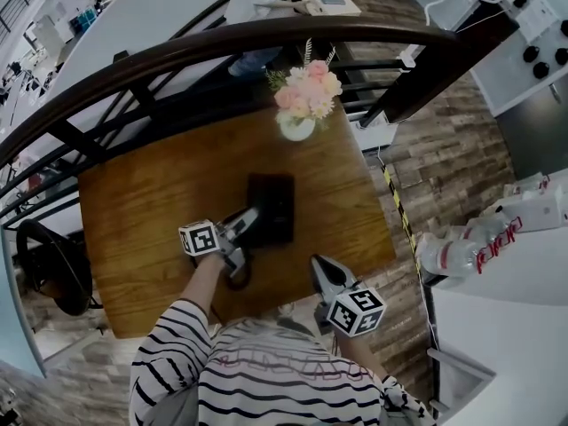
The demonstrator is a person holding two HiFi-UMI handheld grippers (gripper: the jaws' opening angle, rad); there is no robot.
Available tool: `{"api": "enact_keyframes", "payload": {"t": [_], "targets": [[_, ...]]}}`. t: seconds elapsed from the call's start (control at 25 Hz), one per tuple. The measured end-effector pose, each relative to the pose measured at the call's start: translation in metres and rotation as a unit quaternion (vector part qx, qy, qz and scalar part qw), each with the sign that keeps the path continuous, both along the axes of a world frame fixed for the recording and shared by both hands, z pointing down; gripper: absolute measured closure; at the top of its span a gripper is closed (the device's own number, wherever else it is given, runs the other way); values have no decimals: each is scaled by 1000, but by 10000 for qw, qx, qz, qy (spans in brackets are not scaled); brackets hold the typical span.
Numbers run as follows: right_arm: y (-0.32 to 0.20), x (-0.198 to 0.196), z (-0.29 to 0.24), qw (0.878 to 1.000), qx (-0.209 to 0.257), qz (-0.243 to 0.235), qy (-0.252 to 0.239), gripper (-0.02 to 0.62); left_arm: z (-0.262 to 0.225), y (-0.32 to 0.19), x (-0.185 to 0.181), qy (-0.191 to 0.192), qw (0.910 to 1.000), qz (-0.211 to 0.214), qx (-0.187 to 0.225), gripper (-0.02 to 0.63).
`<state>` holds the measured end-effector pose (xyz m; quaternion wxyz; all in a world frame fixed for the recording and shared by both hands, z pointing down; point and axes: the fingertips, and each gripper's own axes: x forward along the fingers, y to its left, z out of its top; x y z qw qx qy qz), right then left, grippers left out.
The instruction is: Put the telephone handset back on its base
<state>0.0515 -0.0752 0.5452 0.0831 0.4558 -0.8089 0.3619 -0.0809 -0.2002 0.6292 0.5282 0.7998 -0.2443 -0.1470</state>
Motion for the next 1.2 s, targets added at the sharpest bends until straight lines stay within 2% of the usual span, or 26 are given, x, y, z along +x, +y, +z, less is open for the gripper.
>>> {"api": "enact_keyframes", "payload": {"t": [0.24, 0.4, 0.56, 0.92, 1.08, 1.2], "targets": [[1, -1, 4, 10000, -44, -29, 2, 594, 4, -2, 3, -10, 10000, 50, -16, 537], [0, -4, 5, 10000, -57, -68, -15, 594, 15, -1, 1, -101, 9996, -22, -260, 537], [-1, -6, 6, 9999, -65, -101, -15, 594, 8, -4, 5, 5, 9999, 60, -124, 535], [-3, -9, 6, 9998, -70, -163, -44, 594, 14, -6, 8, -724, 9973, 121, -61, 532], [-1, -7, 7, 9998, -77, -145, -69, 594, 17, -7, 10, -1220, 9923, 105, 162, 520], [0, -5, 8, 9998, -107, -115, -124, 594, 17, -7, 13, -1271, 9915, 125, 238, 528]]}}
